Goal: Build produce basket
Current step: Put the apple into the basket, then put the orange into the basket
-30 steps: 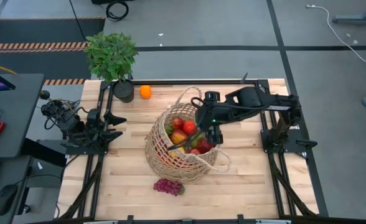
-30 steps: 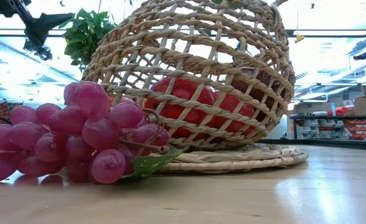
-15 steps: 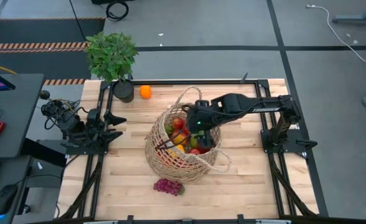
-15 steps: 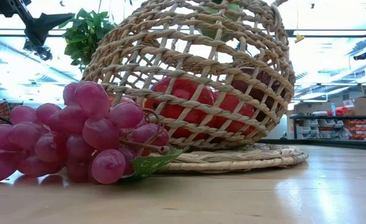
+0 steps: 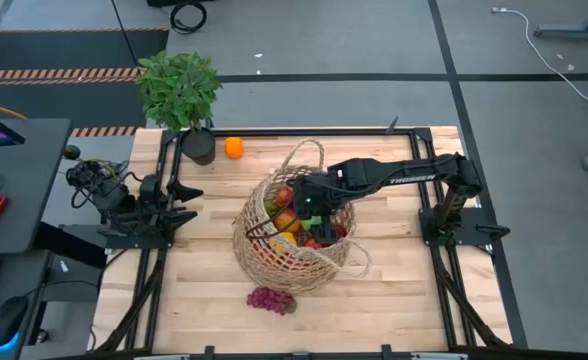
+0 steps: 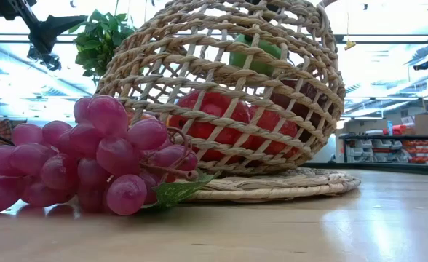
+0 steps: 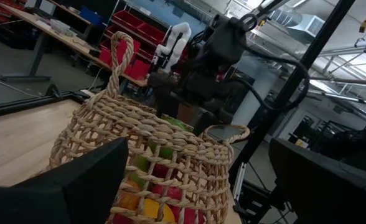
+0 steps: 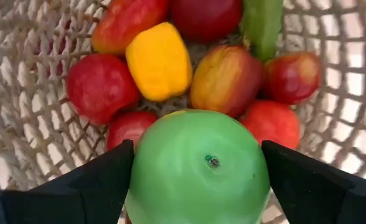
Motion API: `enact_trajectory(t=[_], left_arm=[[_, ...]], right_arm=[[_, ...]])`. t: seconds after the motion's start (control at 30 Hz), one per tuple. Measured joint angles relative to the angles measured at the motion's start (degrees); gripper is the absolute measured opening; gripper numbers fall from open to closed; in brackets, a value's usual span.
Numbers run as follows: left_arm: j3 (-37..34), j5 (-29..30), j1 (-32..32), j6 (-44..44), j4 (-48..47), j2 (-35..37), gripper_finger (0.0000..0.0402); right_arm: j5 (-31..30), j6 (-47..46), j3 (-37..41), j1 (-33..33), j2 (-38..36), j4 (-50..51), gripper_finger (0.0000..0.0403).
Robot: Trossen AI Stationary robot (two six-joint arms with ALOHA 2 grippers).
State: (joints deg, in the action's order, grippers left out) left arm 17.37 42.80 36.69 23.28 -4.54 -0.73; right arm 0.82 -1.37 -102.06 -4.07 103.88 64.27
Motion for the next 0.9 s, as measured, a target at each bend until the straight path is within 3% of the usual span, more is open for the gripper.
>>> enact_trajectory(t=[0.23, 0.6, 0.9], left_arm=[[0.0, 0.0, 0.0, 0.0, 0.0, 0.0, 0.0396], [0.0, 0.0, 0.0, 0.0, 0.0, 0.0, 0.0396], [0.0, 0.0, 0.0, 0.0, 0.0, 0.0, 0.0396]], right_arm=[[2.0, -2.0, 1.4, 0.1, 0.0, 0.0, 0.0351], [2.6, -4.6, 1.4, 0.2, 0.0, 0.6, 0.0392], [3.3, -5.1, -3.5, 0.2, 0.0, 6.2, 0.0399]])
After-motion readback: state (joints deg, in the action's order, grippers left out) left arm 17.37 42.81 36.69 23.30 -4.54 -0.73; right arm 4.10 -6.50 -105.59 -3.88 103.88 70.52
